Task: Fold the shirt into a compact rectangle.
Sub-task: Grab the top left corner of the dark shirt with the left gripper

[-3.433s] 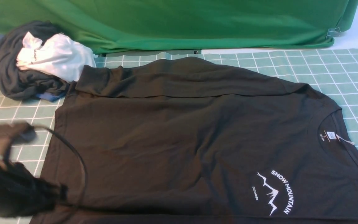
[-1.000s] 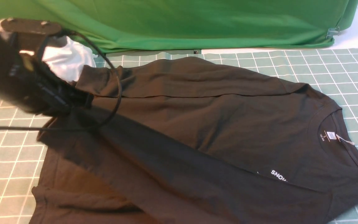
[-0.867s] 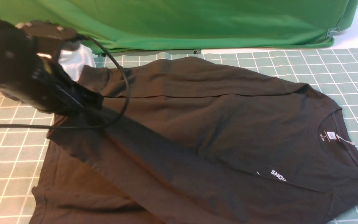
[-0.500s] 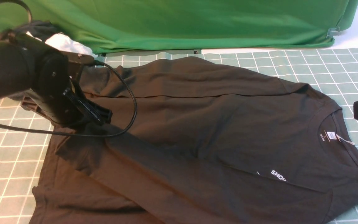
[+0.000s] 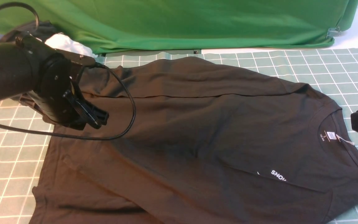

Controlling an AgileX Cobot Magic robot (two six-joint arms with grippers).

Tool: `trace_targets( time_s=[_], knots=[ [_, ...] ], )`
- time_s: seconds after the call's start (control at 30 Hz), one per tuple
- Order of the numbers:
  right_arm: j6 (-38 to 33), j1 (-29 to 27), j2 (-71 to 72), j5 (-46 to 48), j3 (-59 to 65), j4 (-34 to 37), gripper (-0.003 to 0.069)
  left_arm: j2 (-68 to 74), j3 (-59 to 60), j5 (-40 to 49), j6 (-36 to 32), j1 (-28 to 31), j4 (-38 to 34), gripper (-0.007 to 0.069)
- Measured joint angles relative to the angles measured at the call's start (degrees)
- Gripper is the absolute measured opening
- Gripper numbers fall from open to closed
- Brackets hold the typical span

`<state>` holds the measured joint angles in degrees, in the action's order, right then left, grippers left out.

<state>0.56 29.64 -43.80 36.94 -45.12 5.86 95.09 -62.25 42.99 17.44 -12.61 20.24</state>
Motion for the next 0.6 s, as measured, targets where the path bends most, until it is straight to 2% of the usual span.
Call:
trace_targets(
  time_s=[0.03,0.2,0.3,0.43,0.6],
  knots=[
    [0.0,0.0,0.0,0.1,0.0,0.0,0.0061,0.0,-0.5,0.6,1.4,0.0,0.3,0.0337],
    [0.0,0.0,0.0,0.1,0.0,0.0,0.0067,0.1,-4.6,2.6,6.7,0.6,0.0,0.0435],
    [0.0,0.0,0.0,0.2,0.0,0.0,0.0069,1.0,-10.8,2.5,7.5,3.6,-4.6,0.0442],
    [0.0,0.0,0.0,0.4,0.0,0.0,0.0069,4.8,-19.1,2.3,5.3,8.3,-13.0,0.0428],
    [0.0,0.0,0.0,0.7,0.0,0.0,0.0069,12.6,-26.5,2.1,3.0,12.1,-17.9,0.0403]
  ],
)
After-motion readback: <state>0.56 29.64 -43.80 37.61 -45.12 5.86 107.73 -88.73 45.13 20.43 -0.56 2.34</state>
